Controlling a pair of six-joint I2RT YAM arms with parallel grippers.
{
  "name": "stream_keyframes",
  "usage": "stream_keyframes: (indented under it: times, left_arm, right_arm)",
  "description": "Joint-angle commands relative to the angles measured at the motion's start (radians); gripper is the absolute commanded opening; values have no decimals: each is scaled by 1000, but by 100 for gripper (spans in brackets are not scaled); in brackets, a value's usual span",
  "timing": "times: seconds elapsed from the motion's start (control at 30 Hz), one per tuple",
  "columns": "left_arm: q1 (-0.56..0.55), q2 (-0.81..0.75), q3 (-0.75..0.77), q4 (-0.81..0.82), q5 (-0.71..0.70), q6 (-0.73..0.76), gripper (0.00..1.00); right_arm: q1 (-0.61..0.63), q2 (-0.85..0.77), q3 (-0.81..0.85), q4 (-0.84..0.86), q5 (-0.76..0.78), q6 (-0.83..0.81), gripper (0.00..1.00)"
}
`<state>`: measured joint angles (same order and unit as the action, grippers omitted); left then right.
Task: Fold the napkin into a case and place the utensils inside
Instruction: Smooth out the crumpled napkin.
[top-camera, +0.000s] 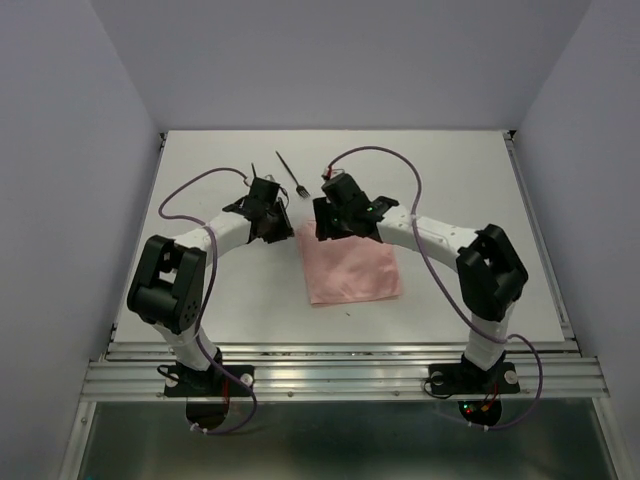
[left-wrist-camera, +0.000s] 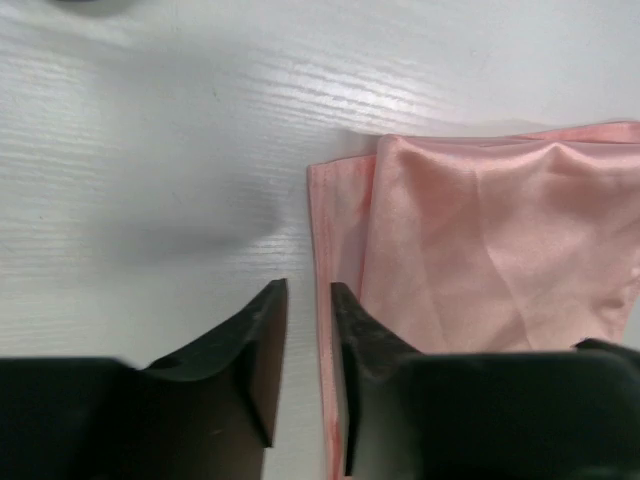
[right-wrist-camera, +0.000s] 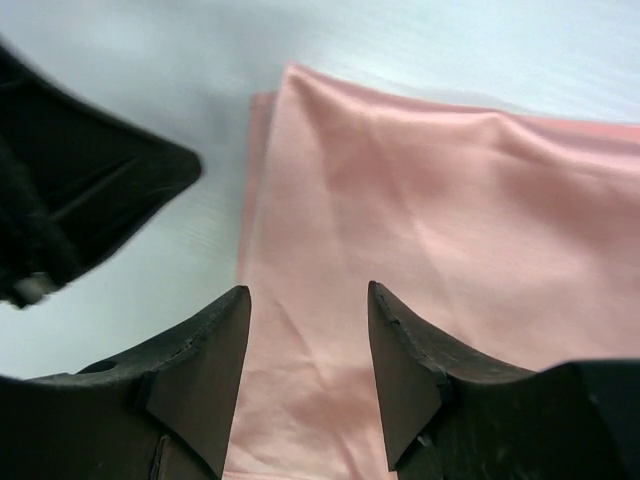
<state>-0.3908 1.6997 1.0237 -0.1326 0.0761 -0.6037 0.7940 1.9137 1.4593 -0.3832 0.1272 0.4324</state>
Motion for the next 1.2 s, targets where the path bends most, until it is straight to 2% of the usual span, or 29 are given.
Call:
stream_keyframes:
  times: [0.0,0.03,0.07,0.17,0.3,0.33,0.5,0.67,0.7,0.73,0.9,0.93,0.97,1.07,1.13,1.17]
  left_arm:
    - [10,-95,30,-44,-52,13,41]
    - [10,-104,29,-41,-38,7,53]
    - [9,-106,23,-21,-18,4,61]
    - [1,-101,-11,43,76,-27,76]
    - [-28,-37,9,71,120,-50,83]
    - [-34,-23,13,71,116,-54,88]
    - [-37,73,39,76,87,-96,87]
    - [-48,144,73,56,41,-126,68]
    - [-48,152,73,53,33,-133,63]
    - [-48,164,81,51,22,-142,54]
    - [-49,187,105,41,21,-134,32]
    - [-49,189,108,39,24,-130,29]
    - [-49,190,113,37,25,-123,21]
    - [-49,190,128,30,37,-85,13]
    - [-49,187,136,30,51,-48,7]
    - [-49,186,138,30,53,-39,1]
  right_arm:
    - [-111,-165,-75,81,38,35,56]
    - [-152,-179,-118,84,37,38,56]
    - [-171,-200,-137,84,34,45,56]
    - [-232,-220,-195,86,32,54,57]
    - [-254,-220,-224,87,40,55,57]
    - [-254,-220,-226,87,43,54,57]
    - [-263,-220,-238,90,48,52,58]
    - [-263,-219,-251,92,51,52,59]
    - [-263,-219,-252,92,51,52,59]
    - [-272,-220,-254,92,51,52,59]
    - [-285,-225,-263,92,52,52,59]
    - [-285,-226,-266,92,34,54,59]
    - [-300,-228,-272,95,22,55,59]
    - [-343,-240,-313,115,-47,54,60]
    - [-380,-240,-347,128,-104,43,68]
    - [-390,-240,-358,135,-177,37,69]
